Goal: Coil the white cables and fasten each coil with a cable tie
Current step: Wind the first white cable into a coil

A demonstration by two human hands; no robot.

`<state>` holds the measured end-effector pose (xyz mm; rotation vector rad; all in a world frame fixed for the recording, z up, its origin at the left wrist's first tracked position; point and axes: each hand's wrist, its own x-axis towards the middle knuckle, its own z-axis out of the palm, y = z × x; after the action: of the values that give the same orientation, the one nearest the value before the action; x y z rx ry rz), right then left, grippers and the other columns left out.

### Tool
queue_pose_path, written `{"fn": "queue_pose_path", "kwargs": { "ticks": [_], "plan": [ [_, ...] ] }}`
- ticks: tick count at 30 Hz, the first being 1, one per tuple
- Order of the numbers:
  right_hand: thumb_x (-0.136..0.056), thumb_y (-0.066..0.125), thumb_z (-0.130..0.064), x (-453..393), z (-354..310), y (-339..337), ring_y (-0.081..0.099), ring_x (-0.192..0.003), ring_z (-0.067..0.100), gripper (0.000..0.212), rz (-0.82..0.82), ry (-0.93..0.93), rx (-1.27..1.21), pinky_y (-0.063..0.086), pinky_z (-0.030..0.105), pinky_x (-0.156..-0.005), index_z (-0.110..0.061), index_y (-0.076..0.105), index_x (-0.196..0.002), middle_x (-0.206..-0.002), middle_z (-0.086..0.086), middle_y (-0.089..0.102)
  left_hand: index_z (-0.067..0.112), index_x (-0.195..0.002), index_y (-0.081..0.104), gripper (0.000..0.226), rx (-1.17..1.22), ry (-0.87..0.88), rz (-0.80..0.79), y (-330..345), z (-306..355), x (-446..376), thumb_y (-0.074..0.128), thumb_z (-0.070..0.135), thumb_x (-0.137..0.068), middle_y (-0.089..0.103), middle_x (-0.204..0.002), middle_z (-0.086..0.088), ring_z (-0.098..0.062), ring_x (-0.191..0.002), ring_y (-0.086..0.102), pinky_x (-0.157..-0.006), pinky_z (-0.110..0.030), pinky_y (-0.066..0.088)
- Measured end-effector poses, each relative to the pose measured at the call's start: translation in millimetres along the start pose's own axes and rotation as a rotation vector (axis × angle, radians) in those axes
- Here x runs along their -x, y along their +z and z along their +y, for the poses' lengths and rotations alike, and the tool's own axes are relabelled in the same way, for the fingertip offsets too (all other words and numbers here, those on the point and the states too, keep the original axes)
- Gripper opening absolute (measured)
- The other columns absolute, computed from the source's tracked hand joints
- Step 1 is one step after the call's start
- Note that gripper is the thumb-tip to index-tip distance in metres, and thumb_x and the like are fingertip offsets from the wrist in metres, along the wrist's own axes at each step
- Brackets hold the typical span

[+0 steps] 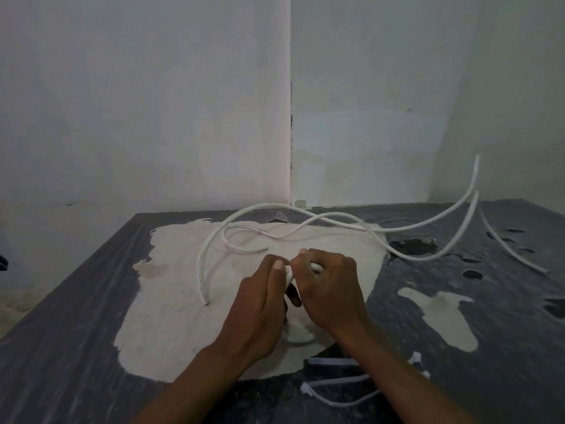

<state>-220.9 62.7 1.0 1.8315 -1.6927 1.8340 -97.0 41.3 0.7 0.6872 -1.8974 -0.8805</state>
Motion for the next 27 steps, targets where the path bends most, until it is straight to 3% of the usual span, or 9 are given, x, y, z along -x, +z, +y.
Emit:
{"fn": "queue_pose_path", "kwargs": {
  "ticks": [10, 14, 17, 20, 24, 26, 27],
  "plan": [
    [-0.086, 0.04, -0.042, 2.2, 3.7, -4.8, 0.051, -0.046, 0.008, 0.039, -0.04, -0.017, -0.017, 0.035, 0.011, -0.044, -0.015, 0.054, -0.061, -0.05, -0.011, 0.049, 0.022, -0.101, 0.043, 0.027, -0.092, 0.134, 0.023, 5.6, -3.1, 4.6, 0.026, 0.042, -0.096, 0.055, -0.068, 0.009, -0.008, -0.06, 0.057, -0.055, -0.015, 0.043],
    [-0.086, 0.035, -0.044, 1.1, 5.6, -3.5, 0.056, -0.05, 0.005, 0.037, -0.068, -0.005, -0.007, 0.039, 0.009, -0.046, -0.018, 0.055, -0.068, -0.054, -0.014, 0.052, 0.027, -0.12, 0.038, 0.03, -0.118, 0.171, -0.111, -5.0, -7.4, 5.5, 0.042, 0.04, -0.094, 0.06, -0.1, 0.016, -0.004, -0.09, 0.062, -0.076, -0.012, 0.048],
    [-0.085, 0.035, -0.044, -1.7, 5.5, -4.4, 0.057, -0.051, 0.005, 0.033, -0.079, -0.007, 0.0, 0.039, 0.01, -0.046, -0.021, 0.053, -0.07, -0.055, -0.014, 0.052, 0.028, -0.129, 0.033, 0.038, -0.156, 0.21, -0.173, -7.7, -11.4, 1.0, 0.046, 0.036, -0.094, 0.056, -0.114, 0.019, -0.002, -0.102, 0.059, -0.085, -0.01, 0.045],
    [-0.085, 0.034, -0.044, -3.0, 5.5, -4.2, 0.057, -0.052, 0.007, 0.034, -0.068, -0.006, 0.004, 0.039, 0.01, -0.046, -0.019, 0.053, -0.071, -0.055, -0.013, 0.053, 0.027, -0.139, 0.022, 0.057, -0.237, 0.208, -0.168, -5.3, -18.2, -3.6, 0.037, 0.055, -0.091, 0.047, -0.133, 0.011, 0.007, -0.115, 0.048, -0.096, -0.004, 0.034],
    [-0.086, 0.033, -0.041, -1.9, 6.6, -0.7, 0.055, -0.052, 0.007, 0.034, -0.048, 0.003, -0.01, 0.039, 0.01, -0.045, -0.017, 0.054, -0.073, -0.055, -0.012, 0.051, 0.027, -0.145, 0.017, 0.062, -0.463, 0.231, -0.142, -5.3, -19.0, -5.4, 0.023, 0.06, -0.093, 0.019, -0.157, 0.004, 0.007, -0.117, 0.04, -0.09, 0.006, 0.026],
    [-0.087, 0.032, -0.042, -0.7, 8.4, -0.3, 0.057, -0.055, 0.007, 0.036, -0.034, 0.011, -0.004, 0.04, 0.01, -0.046, -0.017, 0.055, -0.074, -0.057, -0.013, 0.053, 0.021, -0.145, 0.023, 0.067, -0.536, 0.236, -0.138, -5.4, -16.7, -5.4, 0.018, 0.062, -0.093, 0.012, -0.159, 0.003, -0.001, -0.116, 0.047, -0.089, 0.0, 0.029],
    [-0.087, 0.031, -0.042, 0.0, 9.2, -0.7, 0.058, -0.057, 0.007, 0.038, -0.025, 0.011, 0.004, 0.041, 0.009, -0.046, -0.016, 0.055, -0.074, -0.057, -0.014, 0.053, 0.018, -0.144, 0.027, 0.073, -0.553, 0.235, -0.137, -4.7, -16.3, -5.8, 0.015, 0.066, -0.091, 0.018, -0.158, -0.001, -0.008, -0.117, 0.052, -0.091, -0.006, 0.031]
  ]
}}
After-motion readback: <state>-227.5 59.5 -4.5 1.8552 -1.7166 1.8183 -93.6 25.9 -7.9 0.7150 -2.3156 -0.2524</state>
